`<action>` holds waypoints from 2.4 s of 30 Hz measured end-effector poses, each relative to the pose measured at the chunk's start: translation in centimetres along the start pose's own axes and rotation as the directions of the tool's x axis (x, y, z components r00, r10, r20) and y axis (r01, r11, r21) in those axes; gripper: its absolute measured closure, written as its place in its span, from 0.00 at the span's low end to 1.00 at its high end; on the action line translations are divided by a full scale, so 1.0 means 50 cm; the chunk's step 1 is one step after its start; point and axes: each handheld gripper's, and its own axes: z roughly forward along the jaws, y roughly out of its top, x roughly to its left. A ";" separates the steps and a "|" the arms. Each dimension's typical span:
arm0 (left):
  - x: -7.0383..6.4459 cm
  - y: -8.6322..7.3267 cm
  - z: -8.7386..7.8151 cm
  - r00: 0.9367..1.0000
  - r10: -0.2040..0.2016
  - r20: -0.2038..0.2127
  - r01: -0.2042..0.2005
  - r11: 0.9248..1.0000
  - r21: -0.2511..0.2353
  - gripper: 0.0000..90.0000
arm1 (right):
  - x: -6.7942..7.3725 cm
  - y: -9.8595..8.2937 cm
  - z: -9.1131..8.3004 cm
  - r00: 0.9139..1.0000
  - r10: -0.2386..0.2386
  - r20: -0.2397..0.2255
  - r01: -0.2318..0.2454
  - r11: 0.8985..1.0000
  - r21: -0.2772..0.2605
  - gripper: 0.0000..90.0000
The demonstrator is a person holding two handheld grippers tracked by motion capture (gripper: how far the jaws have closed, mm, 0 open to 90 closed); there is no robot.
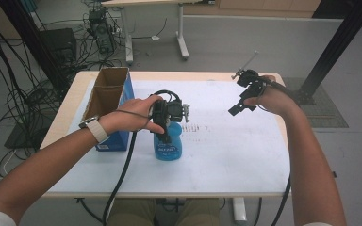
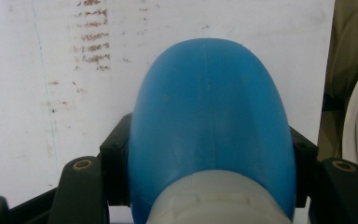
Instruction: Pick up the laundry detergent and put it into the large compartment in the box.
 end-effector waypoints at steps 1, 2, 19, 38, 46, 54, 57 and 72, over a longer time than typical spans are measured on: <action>0.000 -0.001 0.000 1.000 0.000 0.000 0.000 1.000 -0.001 0.42 | 0.000 0.000 0.001 1.000 0.000 -0.001 0.000 1.000 0.000 0.13; 0.001 -0.003 0.000 1.000 -0.002 0.003 0.002 1.000 -0.003 0.42 | 0.000 0.000 0.001 1.000 0.000 -0.001 0.000 1.000 0.000 0.13; 0.004 -0.011 -0.004 0.999 -0.032 0.012 0.032 0.999 -0.015 0.42 | -0.001 -0.005 0.001 1.000 0.004 -0.001 -0.004 1.000 -0.004 0.13; -0.012 -0.011 -0.076 0.992 -0.128 -0.004 0.128 0.992 -0.017 0.42 | 0.005 -0.004 0.000 1.000 0.001 0.000 -0.001 1.000 -0.011 0.12; -0.017 -0.009 -0.109 0.985 -0.169 -0.019 0.169 0.985 -0.017 0.42 | 0.006 -0.007 -0.004 1.000 0.005 0.001 -0.005 1.000 -0.017 0.12; -0.013 -0.013 -0.137 0.975 -0.222 -0.027 0.221 0.975 -0.025 0.42 | 0.007 -0.010 -0.010 1.000 0.007 0.006 -0.007 1.000 -0.020 0.12; -0.012 -0.012 -0.148 0.971 -0.236 -0.026 0.235 0.972 -0.026 0.42 | 0.007 -0.011 -0.012 1.000 0.009 0.005 -0.008 1.000 -0.023 0.12; -0.017 -0.011 -0.215 0.952 -0.302 -0.052 0.301 0.953 -0.023 0.42 | 0.009 -0.008 -0.014 1.000 0.003 0.009 -0.003 1.000 -0.024 0.12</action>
